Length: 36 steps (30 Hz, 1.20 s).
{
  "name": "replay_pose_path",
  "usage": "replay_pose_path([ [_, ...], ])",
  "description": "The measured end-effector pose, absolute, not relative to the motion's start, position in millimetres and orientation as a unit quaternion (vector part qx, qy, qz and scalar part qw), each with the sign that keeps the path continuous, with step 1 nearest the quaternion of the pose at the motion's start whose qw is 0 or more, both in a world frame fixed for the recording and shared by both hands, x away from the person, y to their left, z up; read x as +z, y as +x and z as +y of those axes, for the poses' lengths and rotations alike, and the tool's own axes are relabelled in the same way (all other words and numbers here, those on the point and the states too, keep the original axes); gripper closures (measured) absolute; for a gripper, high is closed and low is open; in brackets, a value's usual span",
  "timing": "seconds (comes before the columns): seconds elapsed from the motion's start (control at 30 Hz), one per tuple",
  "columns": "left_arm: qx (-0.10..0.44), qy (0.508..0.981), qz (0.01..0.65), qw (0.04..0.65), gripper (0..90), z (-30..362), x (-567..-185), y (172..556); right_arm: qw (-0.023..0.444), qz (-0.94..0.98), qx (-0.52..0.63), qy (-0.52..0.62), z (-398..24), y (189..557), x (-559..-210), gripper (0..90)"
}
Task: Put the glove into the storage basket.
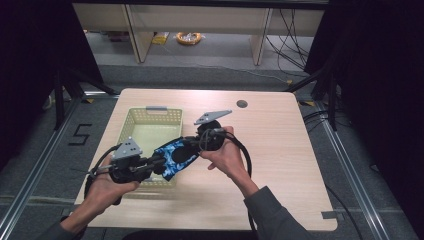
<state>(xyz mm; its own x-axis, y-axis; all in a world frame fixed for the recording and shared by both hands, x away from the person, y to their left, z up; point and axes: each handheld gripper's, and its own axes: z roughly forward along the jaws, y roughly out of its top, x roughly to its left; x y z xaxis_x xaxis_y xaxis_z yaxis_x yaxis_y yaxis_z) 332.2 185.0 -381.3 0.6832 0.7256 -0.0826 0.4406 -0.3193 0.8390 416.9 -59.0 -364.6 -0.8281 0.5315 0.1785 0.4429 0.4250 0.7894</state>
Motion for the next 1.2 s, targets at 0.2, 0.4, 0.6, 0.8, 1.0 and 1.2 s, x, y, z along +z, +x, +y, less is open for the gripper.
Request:
replay_pose_path([
  [0.2,0.162,0.79,0.389,0.446,80.0,213,-388,342,0.049,0.853,0.446,0.267,-27,434,-367,84.5],
  [0.4,0.163,0.781,0.414,0.439,79.9,232,-399,350,0.039,0.861,0.433,0.263,3,451,-377,84.5],
  [0.6,0.156,0.783,0.426,0.424,79.9,243,-412,359,0.035,0.868,0.422,0.258,21,466,-391,84.5],
  [0.8,0.152,0.784,0.438,0.413,79.8,248,-425,369,0.027,0.871,0.41,0.271,33,479,-408,84.4],
  [1.0,0.142,0.786,0.443,0.407,79.7,250,-431,376,0.028,0.875,0.401,0.27,40,488,-418,84.4],
  [1.2,0.135,0.788,0.45,0.397,79.5,253,-441,381,0.022,0.88,0.388,0.274,45,492,-427,84.4],
])
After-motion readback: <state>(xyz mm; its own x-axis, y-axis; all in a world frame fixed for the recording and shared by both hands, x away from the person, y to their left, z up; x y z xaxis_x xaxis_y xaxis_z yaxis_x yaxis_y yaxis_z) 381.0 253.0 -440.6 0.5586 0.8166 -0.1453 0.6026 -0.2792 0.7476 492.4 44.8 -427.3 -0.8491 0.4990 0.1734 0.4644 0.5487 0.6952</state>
